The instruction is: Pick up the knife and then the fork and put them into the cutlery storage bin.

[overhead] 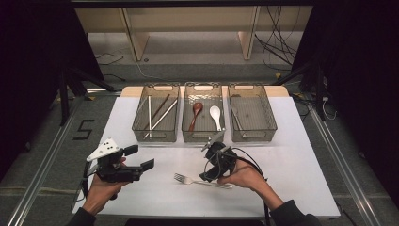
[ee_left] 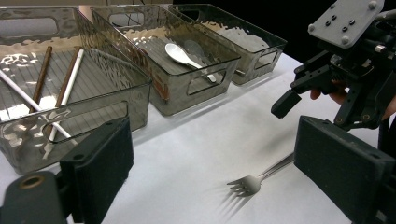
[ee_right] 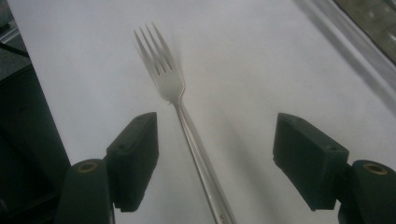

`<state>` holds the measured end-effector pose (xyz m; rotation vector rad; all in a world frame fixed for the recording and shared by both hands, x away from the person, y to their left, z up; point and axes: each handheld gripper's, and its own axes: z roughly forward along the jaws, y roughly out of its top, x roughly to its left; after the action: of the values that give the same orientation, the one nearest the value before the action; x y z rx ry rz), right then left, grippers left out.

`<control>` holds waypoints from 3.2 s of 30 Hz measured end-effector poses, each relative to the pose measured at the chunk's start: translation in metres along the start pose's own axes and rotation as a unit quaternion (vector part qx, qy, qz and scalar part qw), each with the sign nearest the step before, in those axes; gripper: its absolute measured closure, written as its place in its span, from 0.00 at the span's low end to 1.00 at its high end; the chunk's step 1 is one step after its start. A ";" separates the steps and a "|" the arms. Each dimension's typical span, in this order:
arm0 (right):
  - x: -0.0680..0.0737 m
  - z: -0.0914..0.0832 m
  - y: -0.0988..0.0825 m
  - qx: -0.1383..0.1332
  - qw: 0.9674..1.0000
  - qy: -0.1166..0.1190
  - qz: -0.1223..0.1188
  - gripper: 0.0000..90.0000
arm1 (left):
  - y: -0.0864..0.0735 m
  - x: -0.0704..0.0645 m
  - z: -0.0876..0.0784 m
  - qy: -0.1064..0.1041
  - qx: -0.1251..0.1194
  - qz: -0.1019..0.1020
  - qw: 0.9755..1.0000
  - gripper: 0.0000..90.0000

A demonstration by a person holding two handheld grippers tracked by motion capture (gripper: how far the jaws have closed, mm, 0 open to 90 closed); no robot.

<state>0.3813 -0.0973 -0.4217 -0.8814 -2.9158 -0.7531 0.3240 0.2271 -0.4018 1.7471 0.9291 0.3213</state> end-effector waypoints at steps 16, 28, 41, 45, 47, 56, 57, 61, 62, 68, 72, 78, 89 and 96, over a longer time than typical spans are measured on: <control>0.004 0.012 -0.003 0.021 1.000 0.014 -0.008 0.45 | 0.000 -0.001 0.000 0.000 -0.003 -0.003 1.000 0.12; 0.004 0.015 -0.005 0.029 0.999 0.011 -0.011 0.51 | 0.000 -0.001 0.000 0.000 -0.001 -0.001 1.000 0.12; 0.006 0.021 -0.007 0.047 0.999 0.008 -0.026 0.62 | 0.000 -0.001 0.000 0.000 -0.001 -0.001 1.000 0.12; 0.006 0.024 -0.008 0.058 0.998 0.006 -0.028 0.65 | 0.000 -0.001 0.000 0.000 -0.001 -0.001 1.000 0.12; 0.006 0.025 -0.008 0.060 0.998 0.004 -0.032 0.66 | 0.000 -0.001 0.000 0.000 -0.001 -0.001 1.000 0.12; 0.010 0.031 -0.009 0.083 0.995 -0.001 -0.045 0.73 | 0.000 0.000 0.000 0.000 0.000 -0.001 1.000 0.12; 0.011 0.032 -0.009 0.086 0.995 -0.002 -0.046 0.73 | 0.000 0.000 0.000 0.000 0.000 -0.001 1.000 0.12; 0.010 0.035 -0.010 0.092 0.994 -0.006 -0.053 0.76 | 0.000 0.000 0.000 -0.001 0.000 -0.001 1.000 0.12; 0.010 0.035 -0.010 0.094 0.994 -0.007 -0.054 0.76 | 0.000 0.000 0.000 0.000 -0.001 -0.001 1.000 0.12; 0.011 0.037 -0.010 0.101 0.993 -0.010 -0.054 0.80 | 0.000 -0.001 0.000 -0.001 -0.001 -0.001 1.000 0.12; 0.012 0.038 -0.010 0.106 0.992 -0.016 -0.059 0.81 | 0.000 -0.001 0.000 -0.001 -0.001 -0.001 1.000 0.12; 0.012 0.038 -0.011 0.105 0.992 -0.022 -0.069 0.84 | 0.000 0.000 0.000 -0.001 0.000 -0.001 1.000 0.12; 0.018 0.039 -0.010 0.121 0.989 -0.027 -0.086 0.88 | 0.000 -0.001 0.000 -0.001 0.000 -0.001 1.000 0.12; 0.024 0.040 -0.009 0.137 0.985 -0.031 -0.104 0.92 | 0.000 0.000 0.000 -0.004 -0.005 -0.008 1.000 0.12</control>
<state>0.3618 -0.0736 -0.4574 -0.5935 -3.0968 -0.3176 0.3238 0.2274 -0.4018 1.7300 0.9352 0.3080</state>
